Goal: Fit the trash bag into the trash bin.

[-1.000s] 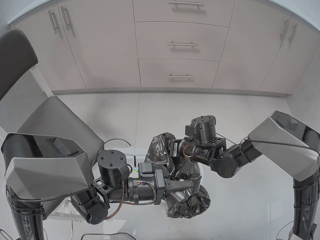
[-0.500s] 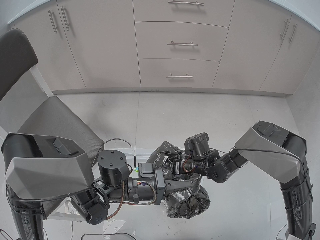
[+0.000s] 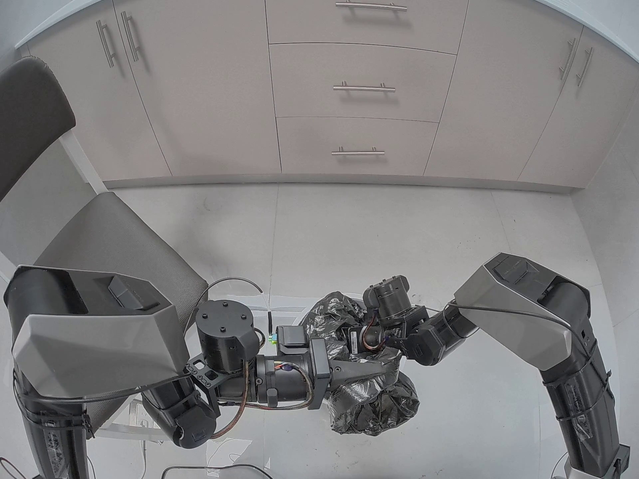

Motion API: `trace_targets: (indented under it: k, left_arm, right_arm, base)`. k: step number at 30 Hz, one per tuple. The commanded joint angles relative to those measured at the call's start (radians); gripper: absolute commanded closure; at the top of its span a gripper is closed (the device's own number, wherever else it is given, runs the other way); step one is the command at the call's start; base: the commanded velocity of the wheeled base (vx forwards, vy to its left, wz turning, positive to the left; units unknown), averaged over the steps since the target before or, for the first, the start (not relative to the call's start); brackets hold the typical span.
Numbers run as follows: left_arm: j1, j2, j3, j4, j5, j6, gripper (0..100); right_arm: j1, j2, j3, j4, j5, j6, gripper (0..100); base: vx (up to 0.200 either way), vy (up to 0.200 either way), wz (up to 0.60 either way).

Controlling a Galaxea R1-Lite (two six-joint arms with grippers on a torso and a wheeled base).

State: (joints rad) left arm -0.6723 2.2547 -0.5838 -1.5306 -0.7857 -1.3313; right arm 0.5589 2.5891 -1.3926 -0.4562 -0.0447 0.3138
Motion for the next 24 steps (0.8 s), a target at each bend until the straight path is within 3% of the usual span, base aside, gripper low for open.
trace_targets:
  k: [1, 13, 14, 24]
  left_arm:
    - [0.0, 0.002, 0.001, 0.0, -0.001, 0.0, 100]
    - [0.0, 0.0, 0.001, 0.0, 0.0, 0.0, 100]
    - [0.0, 0.0, 0.002, 0.0, 0.0, 0.0, 100]
    - [0.0, -0.001, 0.002, 0.0, 0.0, 0.0, 100]
  right_arm:
    - [-0.002, 0.009, -0.006, -0.004, 0.0, 0.005, 100]
    - [0.009, -0.247, 0.099, -0.006, -0.011, 0.096, 100]
    - [0.009, -0.256, 0.109, -0.006, -0.011, 0.097, 0]
    - [-0.025, -0.412, 0.216, -0.03, -0.02, 0.139, 0]
  base:
    - [0.0, 0.0, 0.0]
    - [0.0, 0.0, 0.0]
    - [0.0, 0.0, 0.0]
    - [0.0, 0.0, 0.0]
